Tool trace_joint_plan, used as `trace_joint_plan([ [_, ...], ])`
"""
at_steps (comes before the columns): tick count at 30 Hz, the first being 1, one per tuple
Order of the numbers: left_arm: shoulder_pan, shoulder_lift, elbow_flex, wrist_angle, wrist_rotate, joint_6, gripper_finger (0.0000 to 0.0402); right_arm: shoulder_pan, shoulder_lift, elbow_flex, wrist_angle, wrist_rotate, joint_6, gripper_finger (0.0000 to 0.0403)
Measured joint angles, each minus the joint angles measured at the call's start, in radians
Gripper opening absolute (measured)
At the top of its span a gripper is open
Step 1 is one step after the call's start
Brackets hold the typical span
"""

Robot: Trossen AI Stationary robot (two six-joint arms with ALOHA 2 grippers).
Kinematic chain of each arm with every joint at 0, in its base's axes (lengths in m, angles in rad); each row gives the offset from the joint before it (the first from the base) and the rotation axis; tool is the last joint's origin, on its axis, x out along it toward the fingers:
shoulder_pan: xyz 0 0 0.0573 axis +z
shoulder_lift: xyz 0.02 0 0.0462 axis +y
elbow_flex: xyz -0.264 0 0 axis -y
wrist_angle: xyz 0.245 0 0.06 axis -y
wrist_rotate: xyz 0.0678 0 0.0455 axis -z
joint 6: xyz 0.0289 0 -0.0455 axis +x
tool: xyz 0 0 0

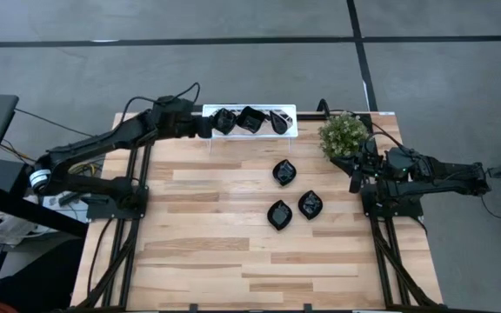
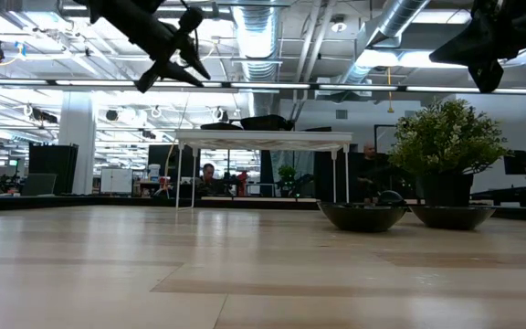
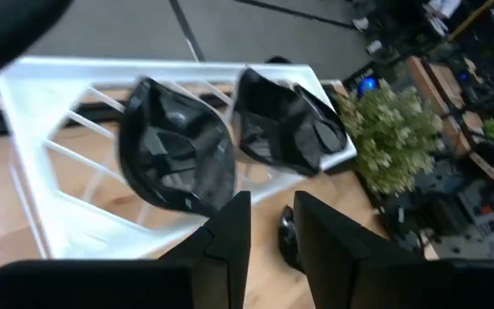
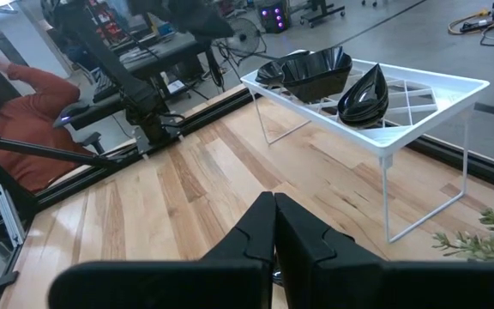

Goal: Pick & Place Mini shaped plates
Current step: Stack the leaf-shaped plate on top of the other leaf-shaped plates on the shelf

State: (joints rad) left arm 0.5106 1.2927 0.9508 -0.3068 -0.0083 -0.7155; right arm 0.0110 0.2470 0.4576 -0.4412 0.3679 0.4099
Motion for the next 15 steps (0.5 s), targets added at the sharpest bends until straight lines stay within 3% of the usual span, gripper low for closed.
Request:
trace_joint_plan([
  [5,-0.062,0.008,0.000,-0.001,-0.016,0.003,0.0092,0.000,0.000,0.000,0.001,0.000,0.000,0.0001],
  [15,-0.202,0.008,0.000,0.019,-0.145,0.053,0.0092,0.000,0.000,0.000,0.017,-0.001,0.040,0.0001],
])
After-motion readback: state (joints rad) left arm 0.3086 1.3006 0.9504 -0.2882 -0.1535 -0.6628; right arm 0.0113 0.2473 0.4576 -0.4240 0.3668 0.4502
